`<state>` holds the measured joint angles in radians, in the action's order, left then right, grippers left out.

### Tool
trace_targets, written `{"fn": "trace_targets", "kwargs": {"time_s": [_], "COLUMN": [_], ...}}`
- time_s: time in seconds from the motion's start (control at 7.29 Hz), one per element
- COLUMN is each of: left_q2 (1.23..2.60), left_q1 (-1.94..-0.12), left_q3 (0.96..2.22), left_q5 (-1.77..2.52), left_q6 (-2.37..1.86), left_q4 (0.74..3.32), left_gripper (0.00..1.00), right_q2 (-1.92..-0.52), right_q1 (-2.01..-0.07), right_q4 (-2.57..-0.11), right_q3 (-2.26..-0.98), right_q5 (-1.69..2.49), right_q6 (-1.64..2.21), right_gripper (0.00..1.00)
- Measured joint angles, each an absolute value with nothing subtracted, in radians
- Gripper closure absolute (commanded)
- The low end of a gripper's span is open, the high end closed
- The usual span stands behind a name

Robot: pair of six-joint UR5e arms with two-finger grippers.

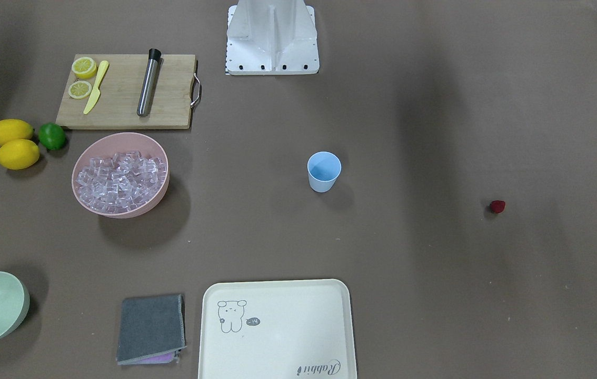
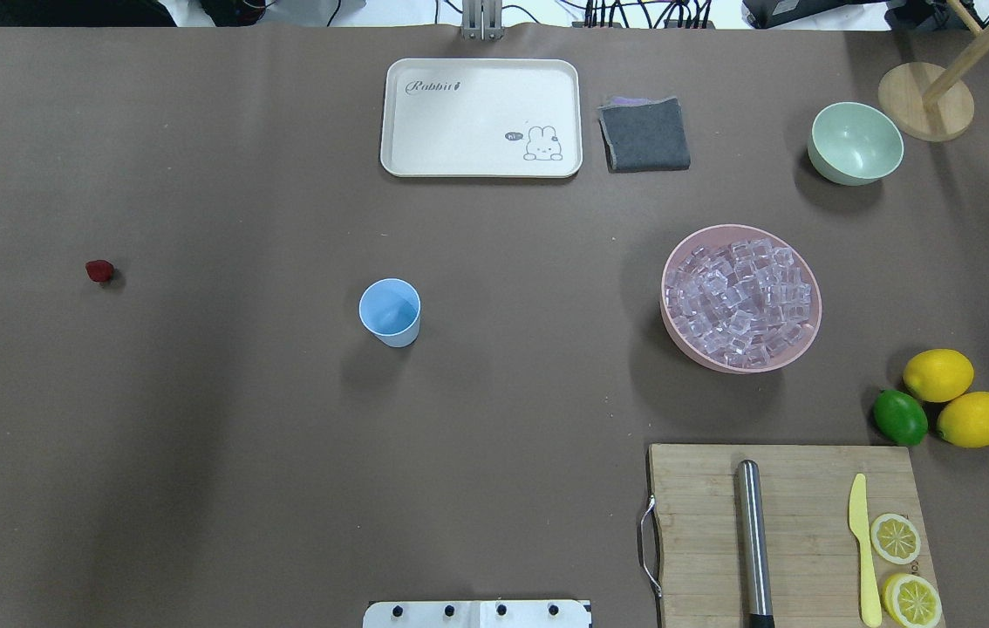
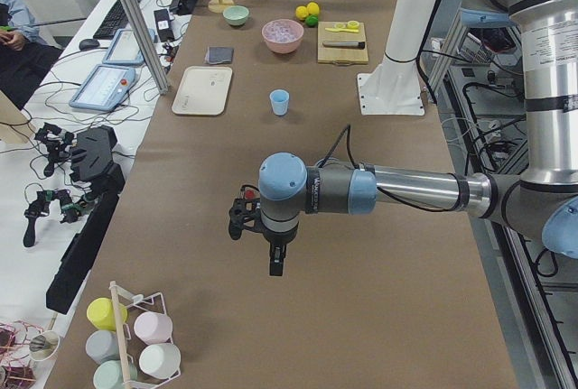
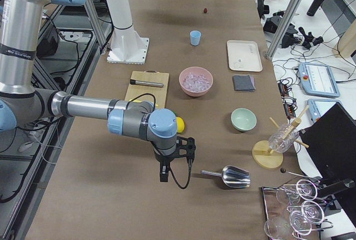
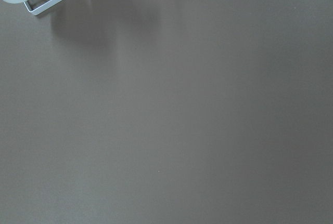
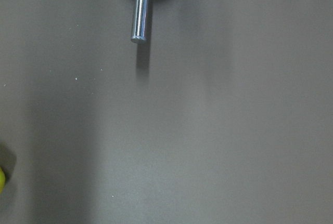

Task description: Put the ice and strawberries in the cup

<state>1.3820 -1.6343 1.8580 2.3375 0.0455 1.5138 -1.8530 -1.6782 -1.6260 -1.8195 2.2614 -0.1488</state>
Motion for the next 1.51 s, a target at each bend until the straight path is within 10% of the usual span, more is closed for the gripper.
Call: {"fn": "trace_targets", "kwargs": {"time_s": [1.51], "left_q2": [1.488], "left_q1": [-1.615], "left_q3": [1.786], "left_q5": [2.443], "left_q6": [0.041], "left_q4": [1.838], "left_gripper": [0.01], "right_q2": [-1.848], "right_q1": [-1.678], "right_q4": [-1.406], "right_q3": [-1.849], "right_q5": [2.328], "right_q6": [-0.060], "right_gripper": [0.00]}}
